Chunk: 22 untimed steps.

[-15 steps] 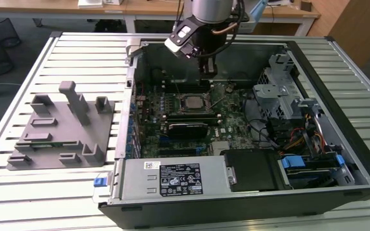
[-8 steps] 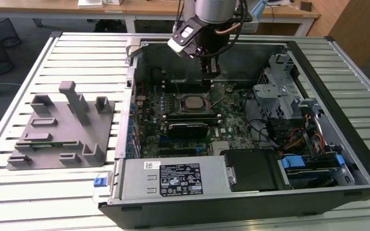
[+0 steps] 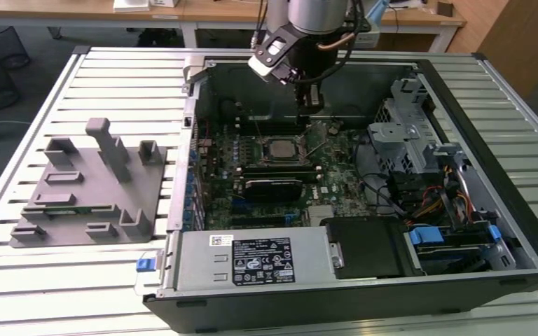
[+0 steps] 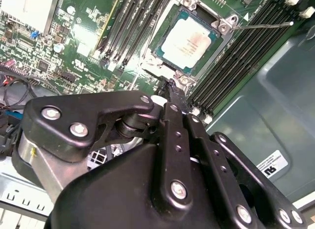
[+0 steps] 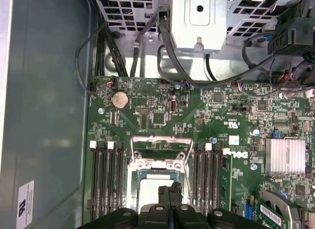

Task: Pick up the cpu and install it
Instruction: 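Close the cpu cover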

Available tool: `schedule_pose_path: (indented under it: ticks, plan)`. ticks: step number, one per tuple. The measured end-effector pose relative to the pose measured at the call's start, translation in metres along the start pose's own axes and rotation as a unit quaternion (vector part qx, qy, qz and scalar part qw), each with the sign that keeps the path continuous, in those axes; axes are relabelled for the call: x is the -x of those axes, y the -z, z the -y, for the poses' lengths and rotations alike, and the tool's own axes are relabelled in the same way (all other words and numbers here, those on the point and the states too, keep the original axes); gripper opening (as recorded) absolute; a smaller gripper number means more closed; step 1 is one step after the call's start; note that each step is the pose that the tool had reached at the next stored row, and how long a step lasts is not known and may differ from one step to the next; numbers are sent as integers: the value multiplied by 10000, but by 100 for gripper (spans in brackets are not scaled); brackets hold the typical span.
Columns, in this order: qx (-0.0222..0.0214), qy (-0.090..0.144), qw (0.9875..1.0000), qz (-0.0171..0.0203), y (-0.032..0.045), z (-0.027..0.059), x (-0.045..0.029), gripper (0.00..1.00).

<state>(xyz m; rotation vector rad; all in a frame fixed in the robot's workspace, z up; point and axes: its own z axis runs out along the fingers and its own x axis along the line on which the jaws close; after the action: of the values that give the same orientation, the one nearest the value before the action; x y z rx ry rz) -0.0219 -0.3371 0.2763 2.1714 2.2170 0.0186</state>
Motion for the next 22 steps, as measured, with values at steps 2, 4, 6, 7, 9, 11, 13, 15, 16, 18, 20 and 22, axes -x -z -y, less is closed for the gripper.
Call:
schedule_pose_path:
  ticks: [2, 4, 6, 7, 9, 11, 13, 15, 16, 18, 20, 22]
  plan:
    - [0, 0, 10000, 0, 0, -10, 0, 11]
    - [0, 0, 10000, 0, -1, -19, 0, 11]
    - [0, 0, 10000, 0, -1, -27, 1, 11]
    - [0, 0, 10000, 0, -1, -32, 1, 11]
    - [0, 0, 10000, 0, -2, -42, 1, 11]
    - [0, 0, 10000, 0, -2, -53, 1, 11]
    - [0, 0, 10000, 0, -2, -66, 1, 11]
    - [0, 0, 10000, 0, -3, -77, 2, 11]
    - [0, 0, 10000, 0, -3, -83, 2, 11]
    - [0, 0, 10000, 0, -4, -95, 2, 11]
    - [0, 0, 10000, 0, -4, -107, 2, 11]
    - [0, 0, 10000, 0, -4, -119, 2, 11]
